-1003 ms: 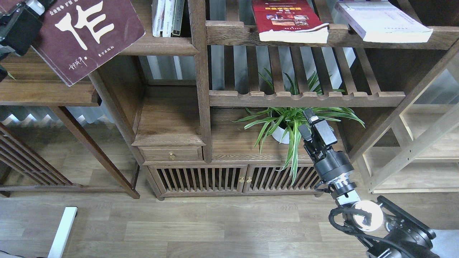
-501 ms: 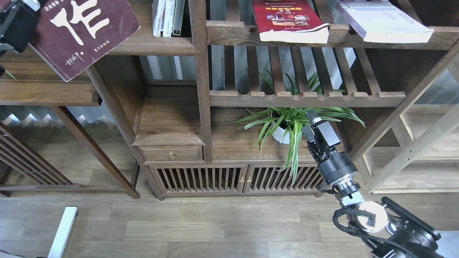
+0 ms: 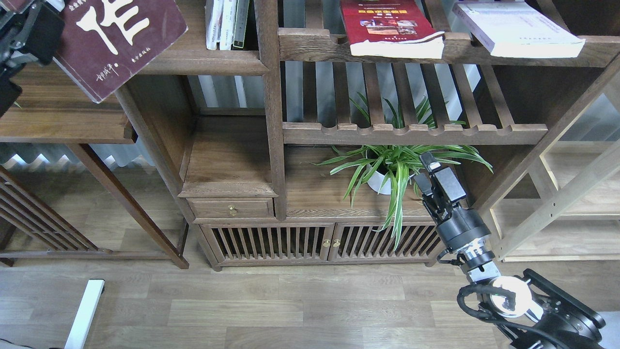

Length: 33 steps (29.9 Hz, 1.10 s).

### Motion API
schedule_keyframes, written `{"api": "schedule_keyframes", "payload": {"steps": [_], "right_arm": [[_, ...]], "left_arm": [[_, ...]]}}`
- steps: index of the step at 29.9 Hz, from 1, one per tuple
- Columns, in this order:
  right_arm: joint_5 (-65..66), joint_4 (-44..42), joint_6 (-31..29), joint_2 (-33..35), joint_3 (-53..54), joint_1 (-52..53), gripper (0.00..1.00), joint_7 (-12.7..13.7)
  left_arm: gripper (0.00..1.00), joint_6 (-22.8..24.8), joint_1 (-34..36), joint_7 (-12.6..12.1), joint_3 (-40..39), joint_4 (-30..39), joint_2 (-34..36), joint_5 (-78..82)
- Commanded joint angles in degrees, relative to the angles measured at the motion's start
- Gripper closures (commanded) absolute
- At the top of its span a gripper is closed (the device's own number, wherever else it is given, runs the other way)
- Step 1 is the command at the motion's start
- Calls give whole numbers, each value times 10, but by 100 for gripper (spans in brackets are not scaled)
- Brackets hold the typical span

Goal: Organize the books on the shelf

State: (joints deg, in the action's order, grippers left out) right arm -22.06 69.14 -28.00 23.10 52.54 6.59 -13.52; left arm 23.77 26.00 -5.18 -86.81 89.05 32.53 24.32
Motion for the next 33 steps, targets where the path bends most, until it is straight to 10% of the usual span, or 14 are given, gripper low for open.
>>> {"api": "schedule_keyframes", "payload": {"steps": [1, 33], "right_arm": [[0, 0, 0, 0, 1, 0, 1, 0], [0, -1, 0, 10, 1, -1, 1, 0]], "left_arm": [[100, -4, 10, 4, 9, -19, 0, 12], [99, -205, 88, 5, 90, -25, -83, 121]]}}
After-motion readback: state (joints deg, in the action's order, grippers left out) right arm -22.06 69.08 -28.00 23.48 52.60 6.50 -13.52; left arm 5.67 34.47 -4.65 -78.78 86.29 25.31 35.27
